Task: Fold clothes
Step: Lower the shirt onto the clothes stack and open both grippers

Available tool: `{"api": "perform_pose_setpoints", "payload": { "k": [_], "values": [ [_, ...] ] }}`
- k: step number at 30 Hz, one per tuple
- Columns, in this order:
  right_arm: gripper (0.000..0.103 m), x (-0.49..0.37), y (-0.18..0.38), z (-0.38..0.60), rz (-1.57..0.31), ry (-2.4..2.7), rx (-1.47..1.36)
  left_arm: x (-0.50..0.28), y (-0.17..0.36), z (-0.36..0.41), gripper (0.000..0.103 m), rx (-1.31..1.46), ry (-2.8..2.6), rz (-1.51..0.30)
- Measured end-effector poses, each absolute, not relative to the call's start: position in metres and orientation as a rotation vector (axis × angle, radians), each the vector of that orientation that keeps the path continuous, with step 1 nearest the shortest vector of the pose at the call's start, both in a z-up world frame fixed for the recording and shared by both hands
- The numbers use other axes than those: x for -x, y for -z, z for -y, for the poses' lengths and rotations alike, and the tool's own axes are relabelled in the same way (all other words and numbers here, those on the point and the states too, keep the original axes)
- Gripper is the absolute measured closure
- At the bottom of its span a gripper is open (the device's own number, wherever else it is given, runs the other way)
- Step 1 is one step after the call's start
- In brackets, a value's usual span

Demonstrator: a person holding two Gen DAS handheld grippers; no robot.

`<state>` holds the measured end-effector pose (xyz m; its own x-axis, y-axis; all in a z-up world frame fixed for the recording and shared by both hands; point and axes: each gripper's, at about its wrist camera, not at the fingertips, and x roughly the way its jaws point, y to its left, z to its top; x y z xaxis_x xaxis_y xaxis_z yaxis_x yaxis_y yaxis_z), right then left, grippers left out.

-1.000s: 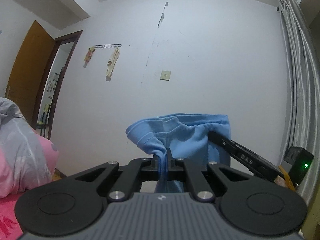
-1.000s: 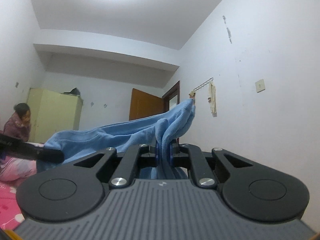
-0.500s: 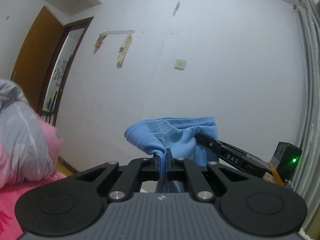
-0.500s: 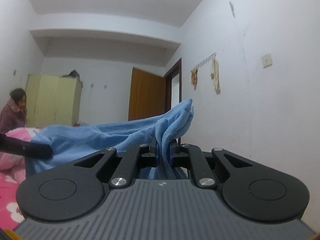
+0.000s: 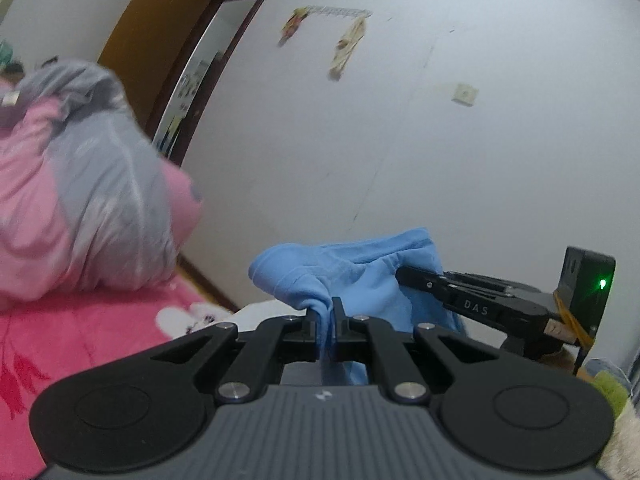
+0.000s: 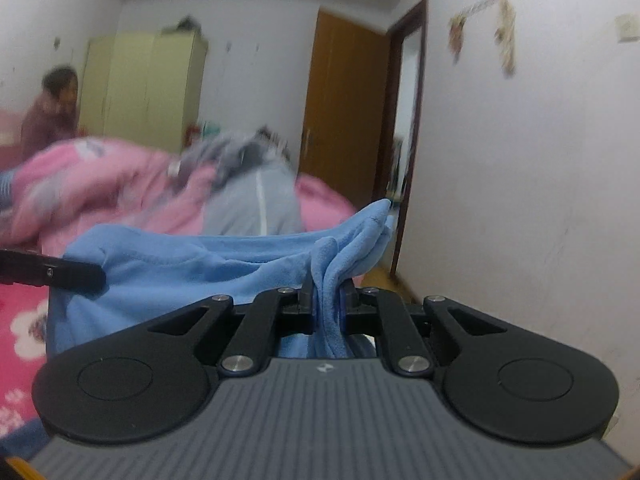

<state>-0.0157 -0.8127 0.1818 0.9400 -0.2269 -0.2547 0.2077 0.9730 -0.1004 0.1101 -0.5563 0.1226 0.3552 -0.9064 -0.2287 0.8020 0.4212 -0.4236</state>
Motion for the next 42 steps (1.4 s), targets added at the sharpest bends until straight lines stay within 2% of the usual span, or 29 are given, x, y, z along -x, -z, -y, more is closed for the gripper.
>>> {"api": "perform_pose_setpoints", "payload": {
  "k": [5,7,12,16,17,19,22,30,33,35,42],
  "values": [
    [0.090,-0.027,-0.162,0.817,-0.420,0.238,0.050,-0.160,-0.093,0.554,0.074,0.377,1.117,-0.603],
    [0.077,-0.033,-0.156,0.823,-0.449,0.266,0.024,-0.172,-0.085,0.547,0.068,0.404,1.082,-0.619],
    [0.061,-0.017,-0.162,0.842,-0.336,0.358,-0.083,-0.190,-0.083,0.529,0.067,0.458,1.007,-0.596],
    [0.065,0.009,-0.172,0.845,-0.244,0.366,-0.144,-0.176,-0.103,0.528,0.067,0.392,1.048,-0.488],
    [0.068,0.013,-0.175,0.843,-0.239,0.332,-0.148,-0.171,-0.108,0.530,0.067,0.367,1.069,-0.458],
    [0.085,0.013,-0.180,0.835,-0.253,0.265,-0.121,-0.160,-0.114,0.539,0.067,0.308,1.120,-0.412],
    [0.091,0.006,-0.177,0.832,-0.347,0.187,-0.124,-0.151,-0.117,0.557,0.067,0.214,1.184,-0.415],
    [0.092,-0.054,-0.138,0.868,-0.601,0.298,-0.269,-0.176,-0.088,0.615,0.068,0.094,1.112,-0.553],
    [0.088,-0.051,-0.132,0.882,-0.569,0.442,-0.336,-0.183,-0.085,0.614,0.063,0.132,1.067,-0.557],
    [0.087,-0.033,-0.136,0.888,-0.519,0.508,-0.362,-0.188,-0.085,0.613,0.056,0.156,1.039,-0.557],
    [0.086,0.091,-0.166,0.871,-0.356,0.592,-0.342,-0.163,-0.114,0.590,0.055,0.084,0.975,-0.435]
  ]
}}
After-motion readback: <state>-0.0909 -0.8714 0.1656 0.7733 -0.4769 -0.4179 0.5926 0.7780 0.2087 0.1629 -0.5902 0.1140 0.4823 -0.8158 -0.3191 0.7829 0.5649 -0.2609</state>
